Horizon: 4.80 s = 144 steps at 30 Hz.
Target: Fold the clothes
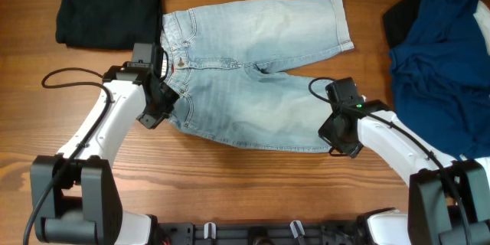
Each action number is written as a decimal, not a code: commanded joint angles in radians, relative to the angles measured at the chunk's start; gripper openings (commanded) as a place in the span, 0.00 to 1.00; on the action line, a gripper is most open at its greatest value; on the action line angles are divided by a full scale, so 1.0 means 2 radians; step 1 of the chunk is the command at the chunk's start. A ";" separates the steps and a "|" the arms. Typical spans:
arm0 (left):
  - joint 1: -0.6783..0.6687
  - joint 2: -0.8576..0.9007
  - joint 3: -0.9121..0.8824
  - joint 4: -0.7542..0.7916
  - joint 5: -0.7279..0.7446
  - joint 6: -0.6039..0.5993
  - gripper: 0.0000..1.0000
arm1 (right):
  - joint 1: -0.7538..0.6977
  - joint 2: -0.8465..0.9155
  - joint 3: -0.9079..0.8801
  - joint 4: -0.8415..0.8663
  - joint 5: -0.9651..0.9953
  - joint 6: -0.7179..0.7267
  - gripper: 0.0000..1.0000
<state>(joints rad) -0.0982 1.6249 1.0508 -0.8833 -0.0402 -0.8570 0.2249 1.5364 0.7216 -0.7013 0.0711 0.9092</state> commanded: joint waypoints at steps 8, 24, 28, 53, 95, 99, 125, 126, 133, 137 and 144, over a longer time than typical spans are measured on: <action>-0.003 -0.144 0.009 -0.121 -0.001 0.021 0.04 | -0.182 -0.125 0.206 -0.149 -0.070 -0.193 0.04; -0.003 -0.314 0.006 -0.200 0.004 0.002 0.04 | -0.255 -0.153 0.332 -0.239 -0.105 -0.327 0.04; -0.003 -0.271 -0.006 -0.184 -0.025 -0.022 0.04 | -0.248 -0.083 0.332 -0.170 -0.128 -0.350 0.04; 0.003 0.000 -0.012 0.074 -0.053 -0.033 0.04 | -0.101 0.165 0.333 0.206 -0.116 -0.296 0.04; -0.185 -0.193 -0.111 -0.103 -0.093 -0.307 0.07 | -0.105 0.119 0.338 0.039 -0.138 -0.348 0.04; -0.152 -0.182 -0.111 -0.090 -0.093 -0.290 0.24 | -0.082 0.131 0.338 0.081 -0.138 -0.348 0.05; -0.062 -0.140 -0.052 -0.004 -0.036 0.006 1.00 | -0.034 0.172 0.338 0.198 -0.128 -0.376 0.98; -0.062 -0.138 -0.052 0.004 -0.036 0.006 1.00 | -0.034 0.203 0.338 0.211 -0.136 -0.388 0.91; -0.062 -0.137 -0.052 0.015 -0.036 0.006 1.00 | -0.026 0.278 0.338 0.232 -0.136 -0.429 0.68; -0.062 -0.133 -0.052 0.015 -0.036 0.006 1.00 | -0.027 0.301 0.338 0.215 -0.098 -0.412 0.45; -0.062 -0.126 -0.052 0.015 -0.036 0.006 1.00 | -0.045 0.330 0.337 0.103 -0.020 -0.314 0.43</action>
<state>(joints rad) -0.2268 1.3636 0.9363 -0.8555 -0.1207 -0.8646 0.1684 2.1216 1.4170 -0.4042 -0.0864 0.1539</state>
